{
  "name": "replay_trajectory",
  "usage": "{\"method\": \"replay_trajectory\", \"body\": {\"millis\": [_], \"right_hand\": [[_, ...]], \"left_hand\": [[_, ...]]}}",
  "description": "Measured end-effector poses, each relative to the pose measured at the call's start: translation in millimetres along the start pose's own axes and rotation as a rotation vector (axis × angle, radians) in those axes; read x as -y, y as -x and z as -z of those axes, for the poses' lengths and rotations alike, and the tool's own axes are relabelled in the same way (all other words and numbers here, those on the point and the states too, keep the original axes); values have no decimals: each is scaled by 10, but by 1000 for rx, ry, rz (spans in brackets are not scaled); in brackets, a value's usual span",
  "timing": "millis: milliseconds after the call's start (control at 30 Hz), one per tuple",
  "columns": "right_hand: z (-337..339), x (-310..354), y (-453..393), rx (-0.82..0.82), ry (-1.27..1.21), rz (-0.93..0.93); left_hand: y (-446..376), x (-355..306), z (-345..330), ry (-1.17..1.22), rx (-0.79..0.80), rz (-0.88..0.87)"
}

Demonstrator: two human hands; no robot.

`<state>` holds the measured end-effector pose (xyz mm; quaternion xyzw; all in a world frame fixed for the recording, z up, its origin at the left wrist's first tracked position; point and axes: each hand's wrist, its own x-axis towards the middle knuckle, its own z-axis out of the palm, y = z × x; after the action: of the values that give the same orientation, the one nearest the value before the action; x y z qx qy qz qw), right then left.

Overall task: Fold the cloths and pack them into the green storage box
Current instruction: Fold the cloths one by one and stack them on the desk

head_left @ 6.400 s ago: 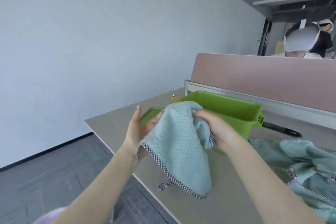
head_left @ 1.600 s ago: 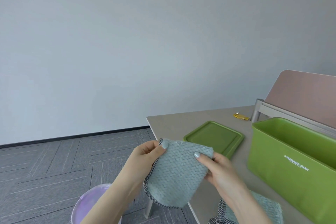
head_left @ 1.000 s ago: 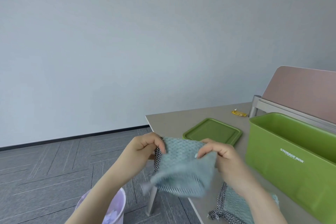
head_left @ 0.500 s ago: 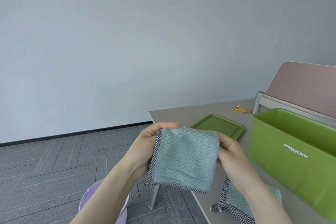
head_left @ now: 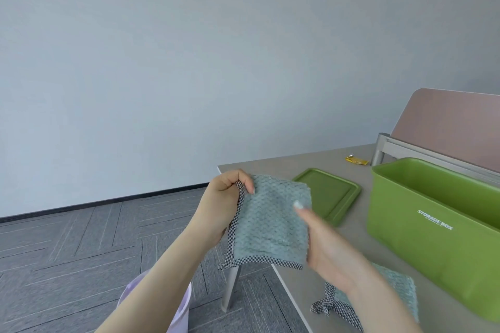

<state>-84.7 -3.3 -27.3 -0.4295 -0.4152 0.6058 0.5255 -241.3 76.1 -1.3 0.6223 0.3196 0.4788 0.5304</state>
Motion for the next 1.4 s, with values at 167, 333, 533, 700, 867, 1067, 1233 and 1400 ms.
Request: {"method": "replay_trajectory", "body": {"millis": [167, 333, 533, 700, 867, 1067, 1233, 1400], "right_hand": [[12, -75, -32, -173, -28, -31], [22, -68, -56, -378, -15, -60], [37, -90, -39, -458, 133, 40], [33, -67, 89, -560, 87, 182], [226, -149, 375, -735, 229, 230], [469, -257, 906, -729, 327, 221], [654, -320, 1155, -717, 516, 117], [861, -384, 1095, -907, 430, 102]], "left_hand": [[-104, 67, -15, 70, -68, 150], [13, 251, -80, 335, 75, 483], [128, 170, -172, 495, 165, 571], [230, 155, -320, 619, 174, 671], [231, 399, -536, 387, 249, 571], [283, 601, -1086, -31, 298, 313], [198, 779, -1448, -313, 311, 65], [248, 841, -1596, -510, 296, -55]]}}
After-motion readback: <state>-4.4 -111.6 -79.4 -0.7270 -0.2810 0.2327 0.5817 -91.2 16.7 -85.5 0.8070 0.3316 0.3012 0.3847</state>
